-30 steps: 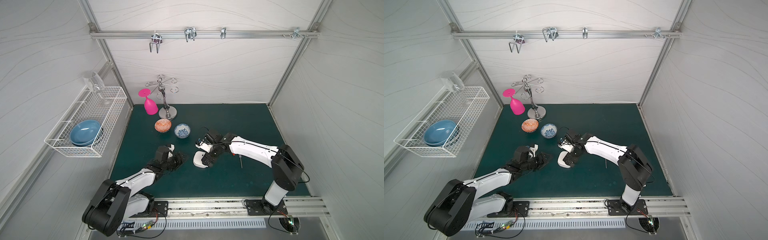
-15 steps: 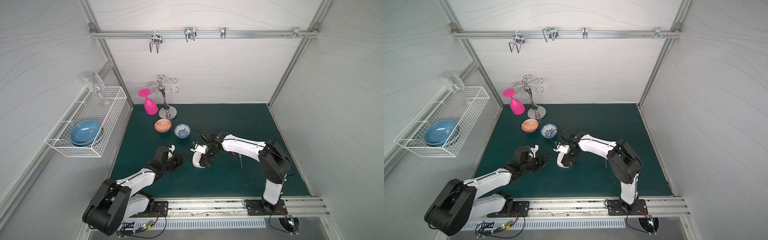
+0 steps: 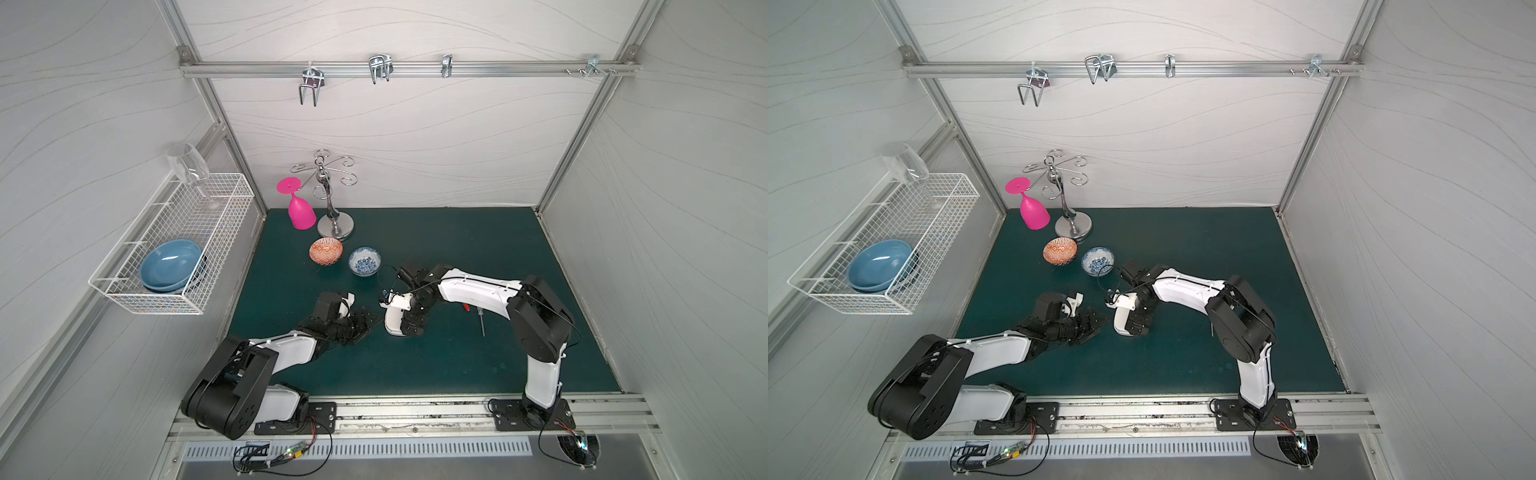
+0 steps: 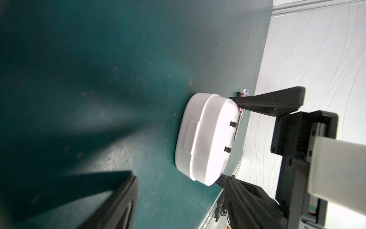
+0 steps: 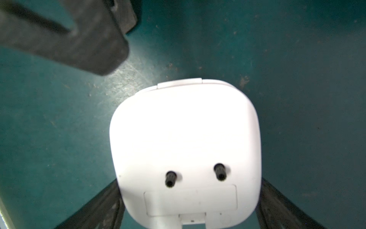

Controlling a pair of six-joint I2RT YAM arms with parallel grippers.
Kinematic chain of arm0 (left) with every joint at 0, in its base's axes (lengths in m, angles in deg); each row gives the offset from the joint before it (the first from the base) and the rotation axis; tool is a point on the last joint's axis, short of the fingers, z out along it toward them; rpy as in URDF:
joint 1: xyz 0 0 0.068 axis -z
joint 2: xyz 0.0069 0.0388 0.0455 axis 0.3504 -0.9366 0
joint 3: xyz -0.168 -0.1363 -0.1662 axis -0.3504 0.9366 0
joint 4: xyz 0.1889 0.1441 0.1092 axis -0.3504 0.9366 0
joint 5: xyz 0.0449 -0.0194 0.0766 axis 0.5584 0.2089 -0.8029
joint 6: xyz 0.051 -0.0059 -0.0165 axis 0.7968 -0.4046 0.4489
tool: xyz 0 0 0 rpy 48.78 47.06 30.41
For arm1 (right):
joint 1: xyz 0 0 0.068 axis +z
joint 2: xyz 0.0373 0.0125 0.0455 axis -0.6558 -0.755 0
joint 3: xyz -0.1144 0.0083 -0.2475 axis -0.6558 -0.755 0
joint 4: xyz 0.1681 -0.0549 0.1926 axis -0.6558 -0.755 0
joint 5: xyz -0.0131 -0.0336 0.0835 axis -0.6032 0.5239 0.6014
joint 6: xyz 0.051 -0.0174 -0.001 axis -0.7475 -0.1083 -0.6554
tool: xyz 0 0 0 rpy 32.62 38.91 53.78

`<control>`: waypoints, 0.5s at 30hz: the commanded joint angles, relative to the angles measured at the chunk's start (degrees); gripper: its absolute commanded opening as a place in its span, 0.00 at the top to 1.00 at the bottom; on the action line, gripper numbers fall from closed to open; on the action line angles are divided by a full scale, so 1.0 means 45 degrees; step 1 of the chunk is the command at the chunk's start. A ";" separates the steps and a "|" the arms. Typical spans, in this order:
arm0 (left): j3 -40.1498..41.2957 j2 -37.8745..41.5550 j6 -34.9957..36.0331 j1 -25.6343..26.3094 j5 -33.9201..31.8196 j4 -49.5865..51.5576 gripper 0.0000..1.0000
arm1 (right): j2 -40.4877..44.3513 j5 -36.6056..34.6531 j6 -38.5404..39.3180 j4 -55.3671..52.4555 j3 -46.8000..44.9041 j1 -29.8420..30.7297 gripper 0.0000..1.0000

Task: Remove the battery from the alarm
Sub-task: Adjust the alarm at the center of the board.

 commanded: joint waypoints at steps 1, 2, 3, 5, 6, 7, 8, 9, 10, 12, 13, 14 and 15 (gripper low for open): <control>-0.0472 -0.0448 -0.0095 -0.0072 0.0470 -0.1317 0.26 | -0.0522 0.0473 0.0110 -0.0069 0.0115 0.0164 0.01; -0.0468 -0.0597 -0.0143 -0.0072 0.0595 -0.1543 0.26 | -0.0496 0.0527 -0.0066 0.0070 0.0110 0.0169 0.01; -0.0489 -0.0725 -0.0193 -0.0072 0.0691 -0.1740 0.25 | -0.0410 0.0607 -0.0164 0.0175 0.0071 0.0155 0.03; -0.0469 -0.1059 -0.0385 -0.0072 0.0979 -0.2242 0.24 | -0.0011 0.0791 -0.0365 0.0494 -0.0128 0.0141 0.07; -0.0484 -0.1244 -0.0487 -0.0072 0.1127 -0.2504 0.24 | 0.0205 0.0950 -0.0468 0.0628 -0.0233 0.0113 0.09; -0.0486 -0.1387 -0.0593 -0.0072 0.1258 -0.2783 0.23 | 0.0457 0.1126 -0.0610 0.0762 -0.0358 0.0043 0.12; -0.0487 -0.1596 -0.0711 -0.0072 0.1421 -0.3094 0.23 | 0.0669 0.1317 -0.0784 0.0845 -0.0435 -0.0029 0.15; -0.0496 -0.1768 -0.0872 -0.0072 0.1602 -0.3416 0.23 | 0.0898 0.1443 -0.0903 0.0992 -0.0540 -0.0101 0.17; -0.0473 -0.1931 -0.1061 -0.0072 0.1727 -0.3737 0.23 | 0.1144 0.1596 -0.0996 0.1135 -0.0675 -0.0154 0.19; -0.0464 -0.2298 -0.1429 -0.0072 0.2034 -0.4517 0.23 | 0.1606 0.1709 -0.1163 0.1454 -0.0973 -0.0203 0.20; -0.0452 -0.2444 -0.1621 -0.0072 0.2199 -0.4880 0.23 | 0.1801 0.1732 -0.1236 0.1571 -0.1107 -0.0238 0.20; -0.0492 -0.2653 -0.1772 -0.0063 0.2412 -0.5243 0.24 | 0.1965 0.1764 -0.1316 0.1647 -0.1170 -0.0259 0.20; -0.0548 -0.2816 -0.1952 -0.0054 0.2605 -0.5501 0.24 | 0.2120 0.1812 -0.1412 0.1702 -0.1225 -0.0274 0.20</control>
